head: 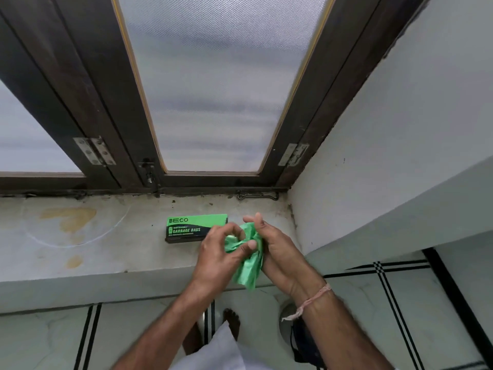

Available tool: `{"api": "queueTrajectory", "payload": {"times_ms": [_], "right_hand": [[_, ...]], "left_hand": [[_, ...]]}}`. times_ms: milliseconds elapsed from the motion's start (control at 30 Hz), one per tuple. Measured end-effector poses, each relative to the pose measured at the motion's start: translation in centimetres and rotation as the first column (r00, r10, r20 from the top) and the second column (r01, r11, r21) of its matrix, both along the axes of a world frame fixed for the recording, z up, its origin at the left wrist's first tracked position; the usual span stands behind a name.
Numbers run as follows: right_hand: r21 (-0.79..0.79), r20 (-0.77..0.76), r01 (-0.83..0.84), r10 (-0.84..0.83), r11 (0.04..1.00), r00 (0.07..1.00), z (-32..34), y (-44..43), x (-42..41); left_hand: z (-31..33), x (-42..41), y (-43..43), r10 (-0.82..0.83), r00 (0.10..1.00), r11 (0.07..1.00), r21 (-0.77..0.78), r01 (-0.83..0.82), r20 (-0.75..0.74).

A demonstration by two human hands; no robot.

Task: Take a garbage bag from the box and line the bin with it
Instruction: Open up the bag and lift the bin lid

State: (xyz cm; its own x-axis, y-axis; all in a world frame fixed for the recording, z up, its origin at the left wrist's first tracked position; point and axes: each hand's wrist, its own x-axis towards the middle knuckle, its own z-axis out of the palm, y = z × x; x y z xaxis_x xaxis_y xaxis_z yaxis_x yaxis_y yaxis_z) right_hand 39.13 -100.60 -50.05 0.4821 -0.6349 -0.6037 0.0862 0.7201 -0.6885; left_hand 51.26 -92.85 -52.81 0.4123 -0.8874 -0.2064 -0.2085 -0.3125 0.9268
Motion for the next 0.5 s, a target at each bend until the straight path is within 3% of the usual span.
{"api": "queueTrajectory", "payload": {"times_ms": [133,267,367,500], "right_hand": [[-0.038,-0.004,0.061,-0.061,0.997,0.998,-0.5,2.3,-2.3],[-0.08,-0.041,0.135,-0.139,0.988,0.989,-1.0,3.7,-4.4],[-0.219,-0.129,0.164,-0.195,0.962,0.972,-0.9,4.0,-6.8],[-0.236,-0.153,-0.107,0.072,0.966,0.986,-0.6,4.8,-11.7]], "left_hand": [[-0.1,-0.1,1.0,0.079,0.949,0.995,-0.033,-0.094,-0.304],[0.4,-1.8,1.7,0.111,0.923,0.99,-0.039,-0.134,-0.367],[0.6,-2.8,3.0,0.205,0.895,0.972,-0.025,-0.234,-0.397],[0.1,-4.6,5.2,0.332,0.854,0.934,0.016,-0.356,-0.4]]}}
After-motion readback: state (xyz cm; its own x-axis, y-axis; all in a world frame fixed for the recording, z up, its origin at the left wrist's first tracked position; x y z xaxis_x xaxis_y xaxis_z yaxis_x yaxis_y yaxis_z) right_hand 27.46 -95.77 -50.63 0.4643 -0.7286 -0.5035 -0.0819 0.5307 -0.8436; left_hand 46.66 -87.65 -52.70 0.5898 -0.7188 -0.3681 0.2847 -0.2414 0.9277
